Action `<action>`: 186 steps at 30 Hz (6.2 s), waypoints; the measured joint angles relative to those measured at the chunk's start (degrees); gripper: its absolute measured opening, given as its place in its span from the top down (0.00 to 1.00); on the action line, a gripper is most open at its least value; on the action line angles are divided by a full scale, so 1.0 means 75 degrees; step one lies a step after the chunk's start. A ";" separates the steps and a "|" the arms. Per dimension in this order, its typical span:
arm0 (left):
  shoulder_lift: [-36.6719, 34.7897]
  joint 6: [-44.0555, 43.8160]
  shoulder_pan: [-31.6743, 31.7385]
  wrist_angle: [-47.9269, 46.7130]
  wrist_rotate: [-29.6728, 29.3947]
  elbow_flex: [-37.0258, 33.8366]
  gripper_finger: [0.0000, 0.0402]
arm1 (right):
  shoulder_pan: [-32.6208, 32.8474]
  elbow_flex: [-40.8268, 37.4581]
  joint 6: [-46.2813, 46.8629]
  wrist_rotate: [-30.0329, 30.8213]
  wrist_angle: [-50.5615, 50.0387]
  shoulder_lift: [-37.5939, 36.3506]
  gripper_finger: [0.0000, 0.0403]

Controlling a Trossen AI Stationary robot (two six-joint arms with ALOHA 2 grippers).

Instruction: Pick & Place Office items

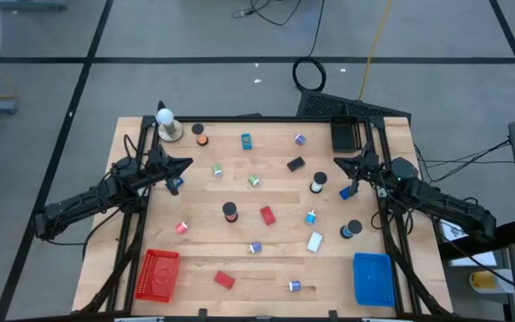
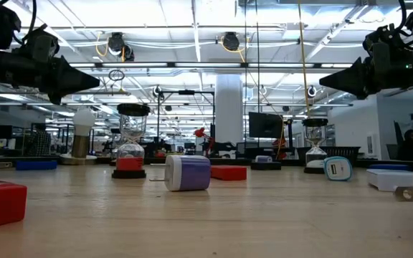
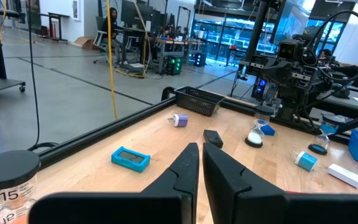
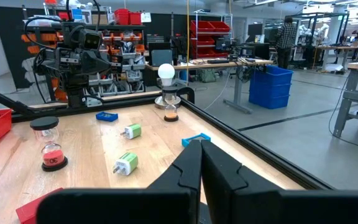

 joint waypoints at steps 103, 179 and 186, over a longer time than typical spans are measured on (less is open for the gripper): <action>0.5316 0.1767 -0.0297 0.4447 0.1667 0.0003 0.94 | 0.0999 0.5534 -0.0088 0.1044 -0.1095 0.7764 1.00; 0.5724 0.1929 -0.1177 0.4549 0.1065 0.0000 0.94 | 0.0896 1.1365 -0.3817 0.1438 -0.7495 1.4206 0.36; 0.5718 0.2091 -0.1399 0.4603 0.1064 0.0000 0.94 | 0.0784 1.0869 -0.4033 0.1384 -0.7047 1.4213 0.36</action>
